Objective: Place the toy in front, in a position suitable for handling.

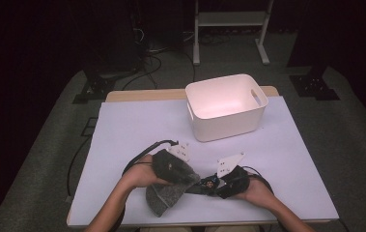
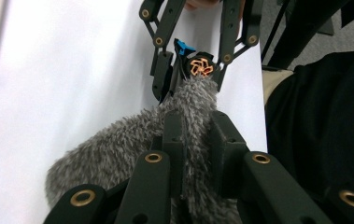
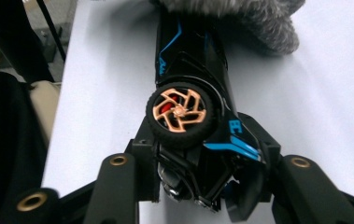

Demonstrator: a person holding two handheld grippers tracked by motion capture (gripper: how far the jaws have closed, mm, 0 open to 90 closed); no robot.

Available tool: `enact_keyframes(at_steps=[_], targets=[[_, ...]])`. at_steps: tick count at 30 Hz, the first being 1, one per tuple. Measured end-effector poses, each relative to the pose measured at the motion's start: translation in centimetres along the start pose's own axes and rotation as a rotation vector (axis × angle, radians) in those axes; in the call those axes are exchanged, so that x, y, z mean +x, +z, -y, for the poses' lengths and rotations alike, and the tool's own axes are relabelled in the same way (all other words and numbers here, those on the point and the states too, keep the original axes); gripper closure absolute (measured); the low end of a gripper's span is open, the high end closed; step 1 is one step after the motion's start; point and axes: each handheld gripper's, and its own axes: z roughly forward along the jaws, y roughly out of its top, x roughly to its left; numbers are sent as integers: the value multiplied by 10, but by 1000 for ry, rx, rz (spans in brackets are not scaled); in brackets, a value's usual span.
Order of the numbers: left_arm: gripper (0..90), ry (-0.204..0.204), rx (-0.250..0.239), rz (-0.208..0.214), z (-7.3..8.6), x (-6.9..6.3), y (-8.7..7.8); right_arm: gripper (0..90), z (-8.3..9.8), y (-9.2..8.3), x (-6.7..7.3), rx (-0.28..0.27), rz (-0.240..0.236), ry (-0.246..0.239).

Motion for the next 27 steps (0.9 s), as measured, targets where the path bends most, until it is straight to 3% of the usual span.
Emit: enact_keyframes(at_steps=[1, 3, 8, 12, 16, 18, 22, 27], targets=[[783, 4, 7, 2, 0, 0, 2, 526, 0, -1, 0, 0, -12, 8], [776, 9, 9, -4, 1, -1, 3, 477, 3, -5, 2, 7, 9, 4], [754, 13, 12, -8, -1, -2, 3, 481, 18, -16, 3, -13, 11, 47], [730, 21, 16, -4, -6, -3, 7, 475, 19, -18, 2, -51, 10, 79], [727, 22, 20, -8, -9, -3, 10, 551, 17, -13, 3, -56, 6, 71], [761, 23, 32, 3, -11, -2, 11, 558, 16, -13, 4, -50, 18, 56], [816, 27, 39, -38, -16, -2, 13, 559, 16, -12, 4, -53, 28, 62], [829, 62, 44, -25, -31, -5, 22, 559, 16, -11, 4, -57, 34, 61]])
